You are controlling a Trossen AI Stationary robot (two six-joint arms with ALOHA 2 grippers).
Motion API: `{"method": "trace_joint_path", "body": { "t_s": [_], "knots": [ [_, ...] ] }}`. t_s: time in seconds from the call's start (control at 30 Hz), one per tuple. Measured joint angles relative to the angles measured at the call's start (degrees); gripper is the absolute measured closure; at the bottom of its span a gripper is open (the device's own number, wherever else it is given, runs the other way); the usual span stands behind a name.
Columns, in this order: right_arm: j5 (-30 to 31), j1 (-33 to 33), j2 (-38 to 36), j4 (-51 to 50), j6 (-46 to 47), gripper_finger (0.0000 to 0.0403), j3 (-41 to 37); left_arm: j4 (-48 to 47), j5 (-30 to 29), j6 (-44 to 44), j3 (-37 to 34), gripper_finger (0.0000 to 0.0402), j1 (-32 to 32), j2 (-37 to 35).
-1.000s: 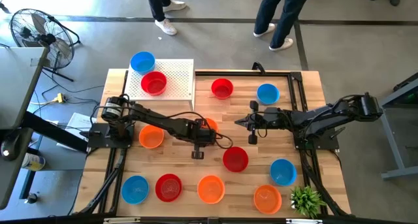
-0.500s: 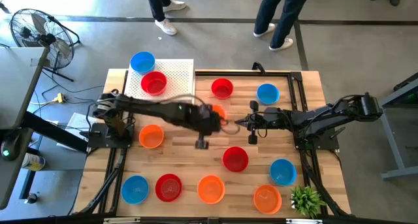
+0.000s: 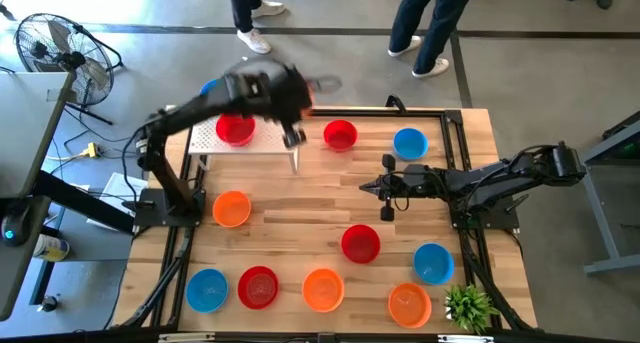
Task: Pick & Place Mini bowls
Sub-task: Put the orange bowl on the shelf
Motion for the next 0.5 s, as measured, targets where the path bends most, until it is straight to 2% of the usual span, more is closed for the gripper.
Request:
{"method": "trace_joint_path", "body": {
  "t_s": [0.17, 0.3, 0.5],
  "knots": [
    [0.0, 0.0, 0.0, 0.0, 0.0, 0.0403, 0.0, -2.0, 5.2, 0.7, 0.0, 0.0401, 10.8, 0.6],
    [0.0, 0.0, 0.0, 0.0, 0.0, 0.0402, 0.0, -2.6, 8.8, 1.7, -0.1, 0.0401, 17.1, 1.7],
    [-0.2, 0.0, 0.0, 0.0, 0.0, 0.0403, 0.0, -4.6, 10.6, 2.1, -0.2, 0.0401, 21.6, 3.8]
  ]
}}
